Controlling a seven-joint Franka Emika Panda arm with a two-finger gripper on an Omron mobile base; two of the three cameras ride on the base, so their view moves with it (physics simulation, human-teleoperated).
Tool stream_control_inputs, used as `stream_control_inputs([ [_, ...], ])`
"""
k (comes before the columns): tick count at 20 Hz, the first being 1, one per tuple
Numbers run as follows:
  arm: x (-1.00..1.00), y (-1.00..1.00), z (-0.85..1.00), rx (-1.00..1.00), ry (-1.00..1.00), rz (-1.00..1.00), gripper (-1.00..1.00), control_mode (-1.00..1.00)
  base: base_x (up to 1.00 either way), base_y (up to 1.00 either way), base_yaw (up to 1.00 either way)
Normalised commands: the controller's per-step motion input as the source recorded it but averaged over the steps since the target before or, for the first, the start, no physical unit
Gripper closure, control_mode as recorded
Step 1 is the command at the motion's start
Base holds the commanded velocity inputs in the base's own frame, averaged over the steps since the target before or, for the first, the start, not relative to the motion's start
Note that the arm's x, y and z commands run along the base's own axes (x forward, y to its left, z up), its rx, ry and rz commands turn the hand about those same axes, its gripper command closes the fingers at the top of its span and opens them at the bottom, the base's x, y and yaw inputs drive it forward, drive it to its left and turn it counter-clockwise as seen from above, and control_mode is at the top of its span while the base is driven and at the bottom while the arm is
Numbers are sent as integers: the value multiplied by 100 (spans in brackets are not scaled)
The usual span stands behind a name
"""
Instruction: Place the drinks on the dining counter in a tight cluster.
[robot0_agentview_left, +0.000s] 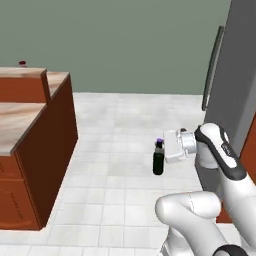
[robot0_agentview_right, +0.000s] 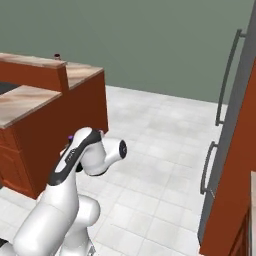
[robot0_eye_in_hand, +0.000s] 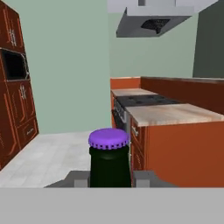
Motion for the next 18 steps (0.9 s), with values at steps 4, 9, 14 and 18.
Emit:
stream_control_inputs([
  [4,0,0,0,0,0,0,100,100,89,13,0],
  [9,0,0,0,0,0,0,100,100,79,18,0],
  [14,0,0,0,0,0,0,100,100,80,35,0],
  [18,0,0,0,0,0,0,100,100,76,51,-2],
])
